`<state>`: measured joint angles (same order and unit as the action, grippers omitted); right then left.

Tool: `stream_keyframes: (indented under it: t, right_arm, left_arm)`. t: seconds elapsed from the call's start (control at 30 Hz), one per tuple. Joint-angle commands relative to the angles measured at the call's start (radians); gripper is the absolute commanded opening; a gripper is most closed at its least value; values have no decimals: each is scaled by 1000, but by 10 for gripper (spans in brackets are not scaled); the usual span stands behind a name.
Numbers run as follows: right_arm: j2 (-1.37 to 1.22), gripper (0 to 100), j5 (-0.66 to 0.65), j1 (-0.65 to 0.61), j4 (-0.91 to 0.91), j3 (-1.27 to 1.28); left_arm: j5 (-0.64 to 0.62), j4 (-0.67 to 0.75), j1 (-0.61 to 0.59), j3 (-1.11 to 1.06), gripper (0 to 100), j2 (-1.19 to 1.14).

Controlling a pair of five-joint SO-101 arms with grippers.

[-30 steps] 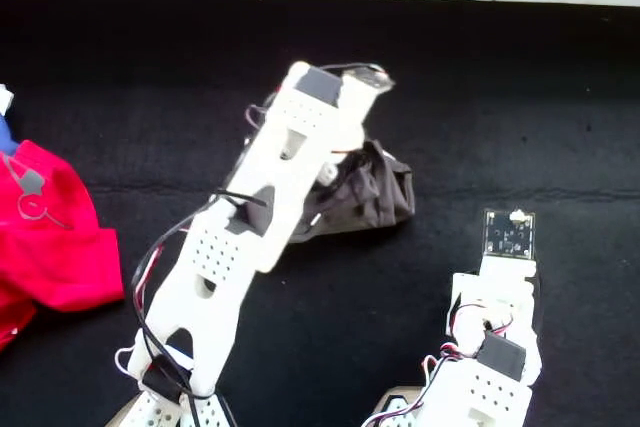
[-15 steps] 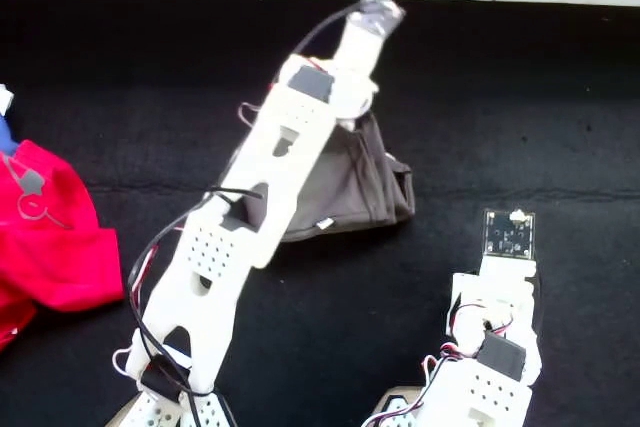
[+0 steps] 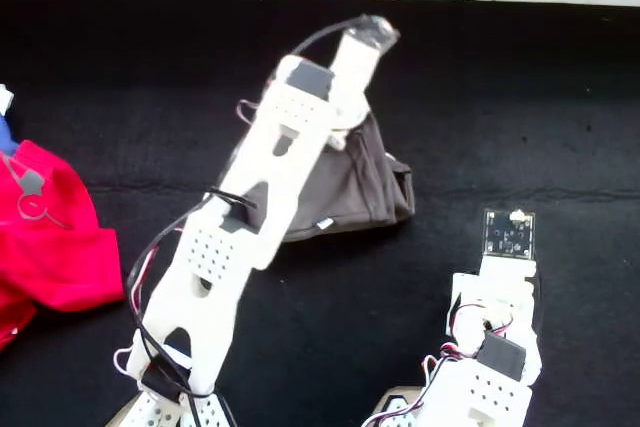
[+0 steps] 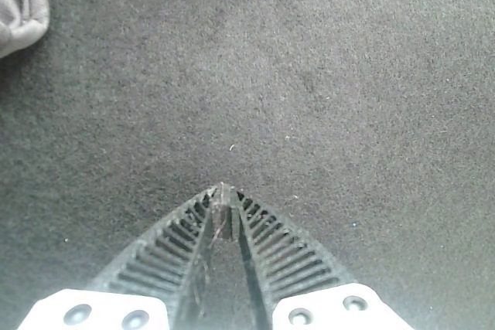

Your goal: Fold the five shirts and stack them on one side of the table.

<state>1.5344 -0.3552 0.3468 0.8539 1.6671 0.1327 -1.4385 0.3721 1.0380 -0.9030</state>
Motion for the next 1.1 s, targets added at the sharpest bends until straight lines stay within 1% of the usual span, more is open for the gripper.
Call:
stream_keyframes:
  t: [0.0,0.07,0.13,0.23,0.37,0.53,0.73,0.9,1.07]
  right_arm:
    - [10,6,9,-13,-1,117]
    - [10,6,9,-13,-1,117]
    - [10,6,9,-13,-1,117]
    - [10,6,9,-13,-1,117]
    - [10,6,9,-13,-1,117]
    - [10,6,9,-13,-1,117]
    - [10,6,9,-13,-1,117]
    - [10,6,9,-13,-1,117]
    - [10,6,9,-13,-1,117]
  left_arm:
    - [5,17,58,35,9,51]
    - [3,64,88,39,9,16]
    - [3,75,130,36,9,-27]
    - [3,32,205,41,9,-70]
    - [3,20,260,42,9,-31]
    - [3,8,248,41,9,87]
    - [3,-126,188,36,9,202]
    - [3,-315,171,35,9,156]
    - [3,-328,196,15,9,56]
